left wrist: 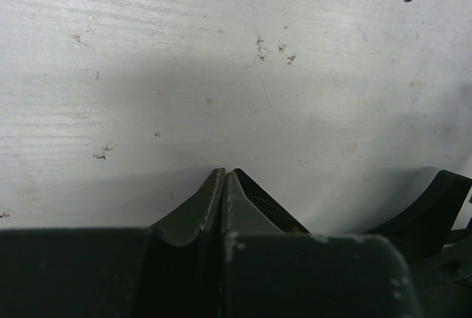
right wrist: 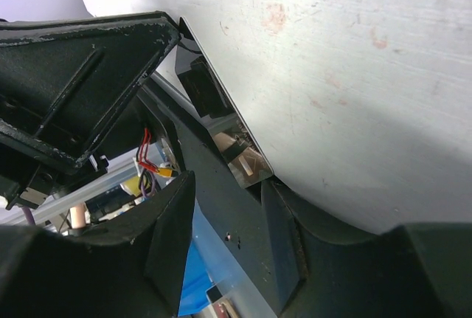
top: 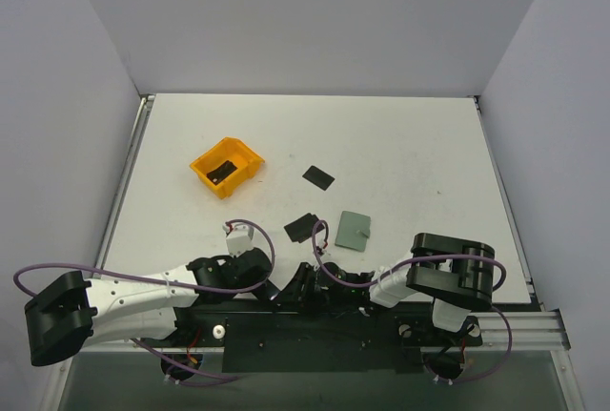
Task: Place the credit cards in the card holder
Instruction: Pick up the credit card at the corner of the board.
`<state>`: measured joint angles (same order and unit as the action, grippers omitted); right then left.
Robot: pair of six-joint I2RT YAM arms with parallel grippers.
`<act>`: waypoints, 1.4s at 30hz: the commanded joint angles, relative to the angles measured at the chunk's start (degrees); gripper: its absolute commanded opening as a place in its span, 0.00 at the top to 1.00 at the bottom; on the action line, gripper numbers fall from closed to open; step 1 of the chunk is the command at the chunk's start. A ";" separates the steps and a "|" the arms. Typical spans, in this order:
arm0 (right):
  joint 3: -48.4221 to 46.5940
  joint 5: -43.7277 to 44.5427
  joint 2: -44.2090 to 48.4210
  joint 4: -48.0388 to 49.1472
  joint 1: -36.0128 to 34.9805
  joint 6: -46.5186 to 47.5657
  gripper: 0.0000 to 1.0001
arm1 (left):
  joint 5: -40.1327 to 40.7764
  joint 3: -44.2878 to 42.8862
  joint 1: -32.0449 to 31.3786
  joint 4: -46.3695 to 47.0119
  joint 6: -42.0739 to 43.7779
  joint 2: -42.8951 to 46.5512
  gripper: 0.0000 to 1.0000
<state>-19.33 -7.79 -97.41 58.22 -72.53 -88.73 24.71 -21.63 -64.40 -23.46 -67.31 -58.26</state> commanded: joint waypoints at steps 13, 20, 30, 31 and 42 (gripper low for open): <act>-1.85 11.22 7.67 -27.89 0.73 3.21 0.60 | -4.14 -0.26 -1.08 -5.36 -1.42 0.08 0.94; -1.76 10.17 4.42 -23.16 0.81 2.86 0.59 | -4.14 -0.78 -1.08 -5.10 -1.16 -1.24 0.94; -0.01 10.16 0.20 -12.17 1.52 2.16 0.66 | -4.67 -0.87 -1.08 -4.40 -0.98 -1.33 0.94; 0.34 10.34 -0.06 -10.68 1.52 2.07 0.69 | -4.67 -0.87 -1.08 -4.40 -0.98 -1.42 0.94; 3.60 12.01 2.12 -1.88 1.69 4.44 0.97 | -4.41 -2.63 -1.08 -6.15 -1.16 0.07 0.94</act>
<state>-17.43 -6.55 -96.09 55.64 -72.75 -87.33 22.46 -22.57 -65.10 -24.75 -68.36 -58.74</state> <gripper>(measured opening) 0.083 0.077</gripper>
